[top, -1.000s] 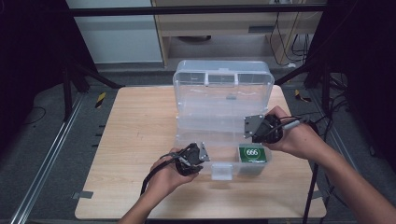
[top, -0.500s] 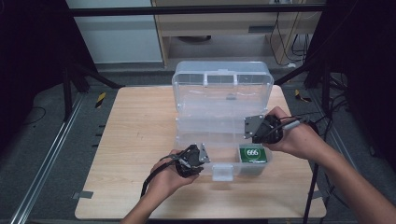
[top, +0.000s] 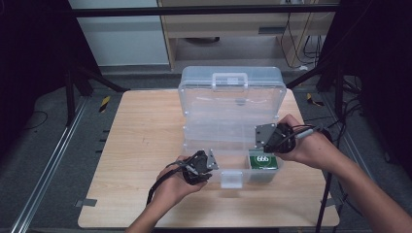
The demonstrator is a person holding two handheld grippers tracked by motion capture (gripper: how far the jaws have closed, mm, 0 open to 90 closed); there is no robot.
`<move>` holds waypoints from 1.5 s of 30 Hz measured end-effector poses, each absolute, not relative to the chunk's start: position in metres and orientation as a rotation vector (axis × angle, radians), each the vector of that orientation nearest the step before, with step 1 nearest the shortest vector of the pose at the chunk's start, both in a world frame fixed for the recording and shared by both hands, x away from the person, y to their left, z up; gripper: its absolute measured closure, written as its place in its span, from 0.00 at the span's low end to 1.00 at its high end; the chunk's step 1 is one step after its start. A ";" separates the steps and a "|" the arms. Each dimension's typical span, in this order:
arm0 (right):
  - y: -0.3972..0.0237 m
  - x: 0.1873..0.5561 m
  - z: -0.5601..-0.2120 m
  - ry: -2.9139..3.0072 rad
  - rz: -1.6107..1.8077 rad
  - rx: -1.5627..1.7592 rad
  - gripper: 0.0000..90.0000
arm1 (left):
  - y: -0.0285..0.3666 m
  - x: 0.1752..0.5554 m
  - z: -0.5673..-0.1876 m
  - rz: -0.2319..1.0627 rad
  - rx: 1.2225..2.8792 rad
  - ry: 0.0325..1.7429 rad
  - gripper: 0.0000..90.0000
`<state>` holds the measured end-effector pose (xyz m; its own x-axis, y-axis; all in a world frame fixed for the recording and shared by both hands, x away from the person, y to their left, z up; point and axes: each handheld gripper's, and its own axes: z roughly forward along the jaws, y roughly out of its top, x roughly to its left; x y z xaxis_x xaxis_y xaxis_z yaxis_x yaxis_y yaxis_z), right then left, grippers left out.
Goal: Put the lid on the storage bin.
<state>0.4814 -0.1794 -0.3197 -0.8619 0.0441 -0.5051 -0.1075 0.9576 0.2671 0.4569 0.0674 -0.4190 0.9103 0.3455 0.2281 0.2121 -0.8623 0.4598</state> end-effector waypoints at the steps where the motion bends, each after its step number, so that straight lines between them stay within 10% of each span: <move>1: -0.179 0.481 -0.320 2.585 0.390 -0.041 0.92 | 0.067 0.456 -0.419 0.428 2.637 0.404 0.78; 18: -0.180 0.481 -0.320 2.575 0.394 -0.040 0.91 | 0.088 0.434 -0.382 0.397 2.415 0.440 0.59; 45: -0.181 0.477 -0.323 2.537 0.381 -0.054 0.88 | 0.153 0.516 -0.280 0.370 2.320 0.684 1.00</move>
<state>0.4769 -0.1812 -0.3230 -0.8379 0.0426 -0.5442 -0.1194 0.9585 0.2588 0.5162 0.1529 -0.2797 0.8215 0.5653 0.0744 0.3716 -0.6298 0.6821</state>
